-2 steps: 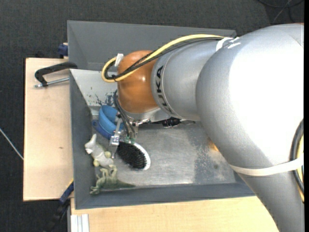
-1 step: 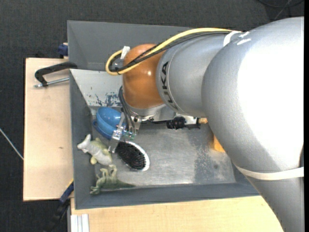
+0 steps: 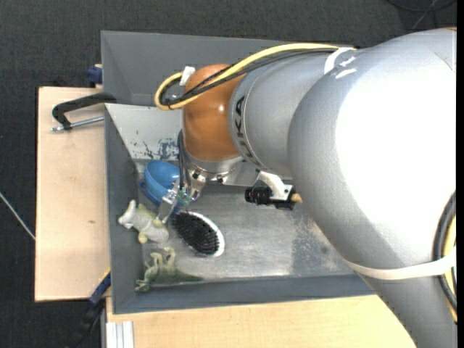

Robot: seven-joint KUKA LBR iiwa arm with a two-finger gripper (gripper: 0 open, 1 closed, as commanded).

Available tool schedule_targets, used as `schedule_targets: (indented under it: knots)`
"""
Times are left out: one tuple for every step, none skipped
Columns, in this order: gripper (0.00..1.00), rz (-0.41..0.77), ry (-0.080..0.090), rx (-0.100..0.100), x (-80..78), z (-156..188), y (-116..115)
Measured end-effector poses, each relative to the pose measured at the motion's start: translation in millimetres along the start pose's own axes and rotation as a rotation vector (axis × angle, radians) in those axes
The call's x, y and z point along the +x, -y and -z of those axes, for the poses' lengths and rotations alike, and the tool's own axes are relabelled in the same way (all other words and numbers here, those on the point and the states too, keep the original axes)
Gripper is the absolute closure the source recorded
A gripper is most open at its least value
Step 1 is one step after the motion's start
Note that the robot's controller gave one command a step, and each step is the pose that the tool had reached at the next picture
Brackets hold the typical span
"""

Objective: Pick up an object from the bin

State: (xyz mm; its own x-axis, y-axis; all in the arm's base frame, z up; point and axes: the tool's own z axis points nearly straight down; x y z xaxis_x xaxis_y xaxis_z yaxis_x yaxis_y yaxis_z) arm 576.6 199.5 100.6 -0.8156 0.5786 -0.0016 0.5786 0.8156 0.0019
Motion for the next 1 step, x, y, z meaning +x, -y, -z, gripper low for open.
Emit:
schedule_targets:
  knots:
    - [0.0,-0.288,0.002,-0.007,-8.3,-25.9,-0.2]
